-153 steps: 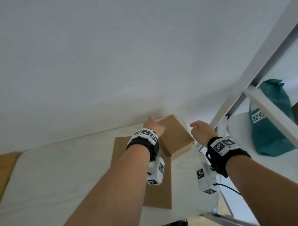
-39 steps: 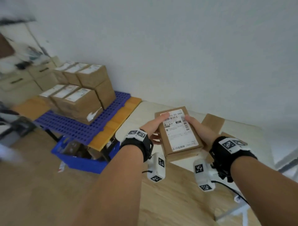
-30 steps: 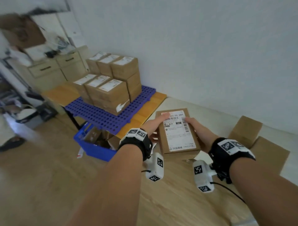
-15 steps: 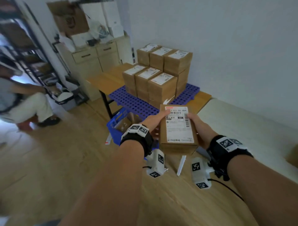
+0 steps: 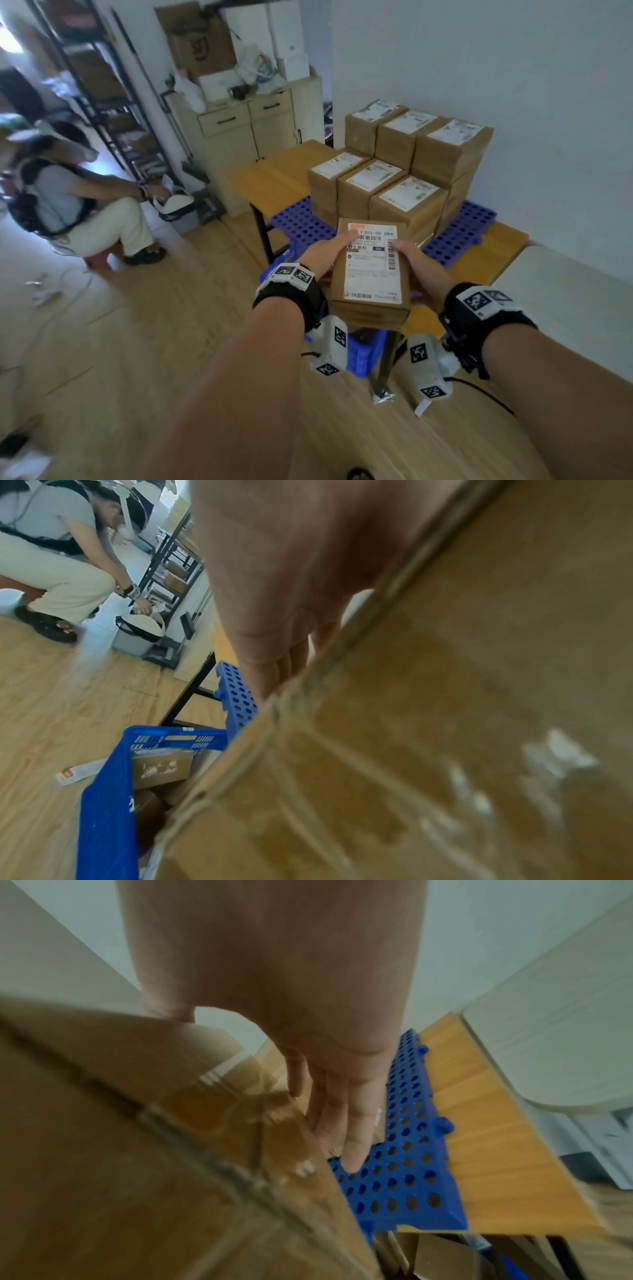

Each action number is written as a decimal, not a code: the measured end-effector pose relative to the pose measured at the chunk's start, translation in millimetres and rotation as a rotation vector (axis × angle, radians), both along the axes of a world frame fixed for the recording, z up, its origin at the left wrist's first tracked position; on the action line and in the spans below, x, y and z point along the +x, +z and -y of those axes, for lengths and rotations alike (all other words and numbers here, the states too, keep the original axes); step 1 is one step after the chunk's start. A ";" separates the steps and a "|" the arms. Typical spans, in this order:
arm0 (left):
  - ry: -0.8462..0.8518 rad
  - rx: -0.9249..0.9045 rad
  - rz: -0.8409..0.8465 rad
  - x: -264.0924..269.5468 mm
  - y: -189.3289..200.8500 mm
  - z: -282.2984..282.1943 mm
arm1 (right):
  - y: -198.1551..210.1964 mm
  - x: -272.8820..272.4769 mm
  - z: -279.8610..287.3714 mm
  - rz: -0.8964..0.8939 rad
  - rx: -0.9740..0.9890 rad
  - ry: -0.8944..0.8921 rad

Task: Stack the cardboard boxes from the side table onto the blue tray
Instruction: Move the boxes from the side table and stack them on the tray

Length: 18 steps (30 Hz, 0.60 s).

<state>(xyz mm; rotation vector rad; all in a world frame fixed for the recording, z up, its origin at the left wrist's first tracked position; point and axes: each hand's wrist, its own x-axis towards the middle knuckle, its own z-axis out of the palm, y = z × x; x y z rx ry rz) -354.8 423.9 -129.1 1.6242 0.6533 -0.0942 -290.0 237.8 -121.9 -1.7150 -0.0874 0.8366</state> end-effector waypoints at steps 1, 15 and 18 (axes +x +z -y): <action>0.004 0.013 0.004 8.5 2.1 -9.6 | 1.4 10.5 -10.2 0.004 -0.004 0.006; 0.158 -0.156 0.118 81.1 21.2 -132.3 | 30.1 95.8 -137.3 0.060 0.089 -0.068; 0.141 -0.179 0.108 102.6 20.4 -166.1 | 32.0 110.8 -164.0 0.066 0.090 -0.089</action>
